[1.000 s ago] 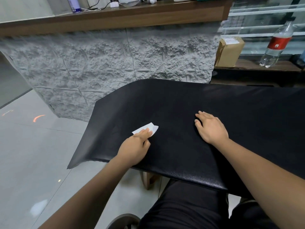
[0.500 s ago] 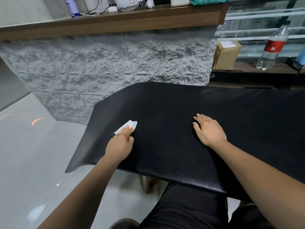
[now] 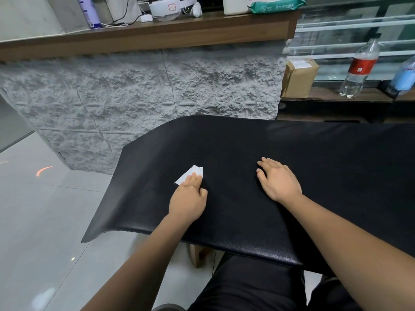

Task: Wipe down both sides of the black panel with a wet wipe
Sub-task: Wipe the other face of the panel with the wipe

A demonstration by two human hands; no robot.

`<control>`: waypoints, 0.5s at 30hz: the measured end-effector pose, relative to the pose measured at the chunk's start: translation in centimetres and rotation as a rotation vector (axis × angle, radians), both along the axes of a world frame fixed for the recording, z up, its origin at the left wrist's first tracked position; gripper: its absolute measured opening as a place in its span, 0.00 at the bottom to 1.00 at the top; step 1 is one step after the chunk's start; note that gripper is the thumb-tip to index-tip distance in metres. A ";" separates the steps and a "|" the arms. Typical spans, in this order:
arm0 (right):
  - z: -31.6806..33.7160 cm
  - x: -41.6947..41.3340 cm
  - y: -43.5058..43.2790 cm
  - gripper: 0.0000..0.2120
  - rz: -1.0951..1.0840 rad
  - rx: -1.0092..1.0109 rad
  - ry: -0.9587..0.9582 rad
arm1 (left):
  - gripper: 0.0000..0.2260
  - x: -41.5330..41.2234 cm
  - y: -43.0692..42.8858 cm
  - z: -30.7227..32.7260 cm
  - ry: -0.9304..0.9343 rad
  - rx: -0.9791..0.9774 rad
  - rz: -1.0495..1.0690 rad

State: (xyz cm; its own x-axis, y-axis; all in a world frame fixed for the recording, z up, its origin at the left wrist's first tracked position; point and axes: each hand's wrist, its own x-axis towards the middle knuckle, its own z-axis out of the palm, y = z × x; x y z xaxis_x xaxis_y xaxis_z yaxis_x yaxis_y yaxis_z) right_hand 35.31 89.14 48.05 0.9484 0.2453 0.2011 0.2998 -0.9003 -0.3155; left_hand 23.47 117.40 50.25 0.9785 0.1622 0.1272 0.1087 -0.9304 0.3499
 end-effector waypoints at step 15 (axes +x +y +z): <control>0.0 0.1 -0.1 0.25 -0.004 0.008 0.012 | 0.21 1.3 -2.4 0.3 0.041 0.061 -0.260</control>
State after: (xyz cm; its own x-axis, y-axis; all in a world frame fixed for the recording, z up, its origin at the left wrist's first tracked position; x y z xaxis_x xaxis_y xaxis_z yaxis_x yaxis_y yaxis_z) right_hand 35.39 89.06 48.00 0.9516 0.2399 0.1920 0.2924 -0.8990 -0.3259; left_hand 24.82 114.99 50.51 0.9909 -0.1016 0.0887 -0.1234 -0.9483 0.2923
